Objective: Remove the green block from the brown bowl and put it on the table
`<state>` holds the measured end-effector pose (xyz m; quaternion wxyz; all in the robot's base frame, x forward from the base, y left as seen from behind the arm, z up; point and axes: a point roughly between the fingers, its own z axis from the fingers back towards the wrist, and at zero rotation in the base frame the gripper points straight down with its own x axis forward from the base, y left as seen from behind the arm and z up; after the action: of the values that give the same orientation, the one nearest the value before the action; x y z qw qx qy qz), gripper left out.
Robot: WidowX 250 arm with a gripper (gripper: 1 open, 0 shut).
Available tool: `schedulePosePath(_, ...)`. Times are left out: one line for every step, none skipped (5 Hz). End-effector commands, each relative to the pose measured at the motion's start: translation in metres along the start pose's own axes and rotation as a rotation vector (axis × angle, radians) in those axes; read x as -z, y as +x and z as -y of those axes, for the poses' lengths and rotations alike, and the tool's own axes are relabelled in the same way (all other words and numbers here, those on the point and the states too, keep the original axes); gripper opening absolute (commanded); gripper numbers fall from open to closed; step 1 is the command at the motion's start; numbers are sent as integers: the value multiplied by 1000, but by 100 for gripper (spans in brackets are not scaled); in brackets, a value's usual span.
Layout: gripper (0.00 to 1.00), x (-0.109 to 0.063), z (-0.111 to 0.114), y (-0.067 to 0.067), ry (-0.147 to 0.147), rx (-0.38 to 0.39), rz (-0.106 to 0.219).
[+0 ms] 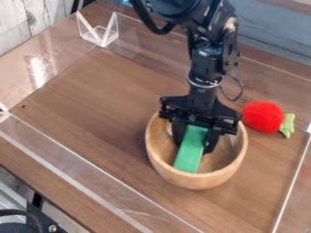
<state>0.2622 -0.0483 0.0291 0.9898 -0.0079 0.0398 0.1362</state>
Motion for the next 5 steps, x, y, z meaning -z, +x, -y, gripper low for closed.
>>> schedulePosePath(0, -27, -3, 6, -24, 9, 61)
schedulePosePath(0, -33, -3, -3, -9, -13, 61)
schedulePosePath(0, -45, -3, -12, 11, -34, 68)
schedulePosePath(0, -49, -11, -16, 33, -9, 80)
schedulePosePath(0, -45, -20, -19, 45, 11, 81)
